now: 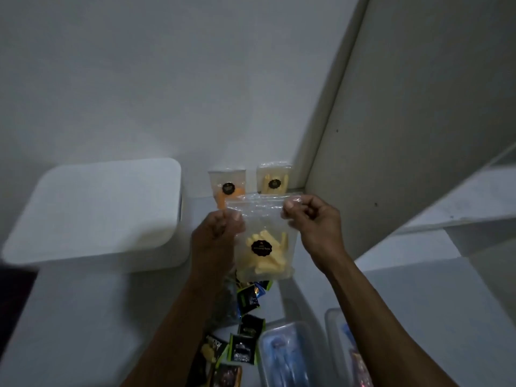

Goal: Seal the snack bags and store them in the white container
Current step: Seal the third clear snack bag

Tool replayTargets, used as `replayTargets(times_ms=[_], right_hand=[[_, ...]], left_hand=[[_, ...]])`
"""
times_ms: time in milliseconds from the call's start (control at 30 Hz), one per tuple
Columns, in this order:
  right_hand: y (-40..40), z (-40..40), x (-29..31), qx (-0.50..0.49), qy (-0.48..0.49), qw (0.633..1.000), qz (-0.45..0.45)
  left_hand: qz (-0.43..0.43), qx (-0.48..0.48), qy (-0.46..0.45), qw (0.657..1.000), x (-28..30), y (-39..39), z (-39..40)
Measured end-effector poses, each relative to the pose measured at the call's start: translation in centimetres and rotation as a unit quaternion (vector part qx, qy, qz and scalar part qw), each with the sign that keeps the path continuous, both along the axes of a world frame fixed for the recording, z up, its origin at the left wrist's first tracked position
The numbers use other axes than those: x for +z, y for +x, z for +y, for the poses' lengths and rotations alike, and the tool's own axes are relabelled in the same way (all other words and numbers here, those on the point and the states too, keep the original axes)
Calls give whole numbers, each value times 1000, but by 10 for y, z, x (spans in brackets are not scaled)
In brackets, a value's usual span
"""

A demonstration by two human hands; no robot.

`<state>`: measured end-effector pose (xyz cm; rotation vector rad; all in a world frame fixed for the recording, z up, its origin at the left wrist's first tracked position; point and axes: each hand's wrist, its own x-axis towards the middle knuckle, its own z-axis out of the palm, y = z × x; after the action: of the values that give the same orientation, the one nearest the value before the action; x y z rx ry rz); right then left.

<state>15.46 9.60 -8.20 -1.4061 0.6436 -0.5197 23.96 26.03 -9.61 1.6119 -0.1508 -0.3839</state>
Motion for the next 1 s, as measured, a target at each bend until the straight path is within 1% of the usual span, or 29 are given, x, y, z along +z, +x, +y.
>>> replayTargets(times_ms=[100, 200, 233, 300, 367, 433, 500, 567, 633, 700, 833, 1000], right_hand=[[-11, 17, 25, 23, -21, 999, -12], [-24, 30, 52, 66, -54, 996, -14], [-28, 34, 61, 86, -79, 993, -8], [-33, 40, 78, 126, -164, 978, 20], [-37, 51, 97, 161, -281, 945, 55], [-38, 65, 115, 188, -385, 900, 85], [-37, 80, 130, 216, -440, 866, 98], [-35, 93, 141, 234, -480, 840, 99], [-34, 102, 148, 244, -513, 816, 109], [-34, 105, 154, 251, -525, 804, 123], [-35, 104, 163, 253, -523, 804, 130], [-35, 101, 168, 234, -547, 792, 140]], left_hand=[[-70, 12, -42, 997, 38, -10, 20], [-80, 19, -70, 994, 64, -22, 41], [-84, 18, -70, 994, 70, -27, 48], [-90, 22, -68, 993, 78, -34, 61], [-85, 35, -73, 993, 86, -46, 71], [-79, 45, -78, 993, 92, -57, 76], [-78, 50, -80, 992, 99, -66, 79], [-80, 53, -85, 992, 105, -74, 80], [-85, 61, -89, 991, 109, -79, 82], [-93, 65, -93, 989, 112, -81, 84], [-113, 59, -92, 988, 118, -82, 82], [-122, 57, -87, 987, 122, -81, 75]])
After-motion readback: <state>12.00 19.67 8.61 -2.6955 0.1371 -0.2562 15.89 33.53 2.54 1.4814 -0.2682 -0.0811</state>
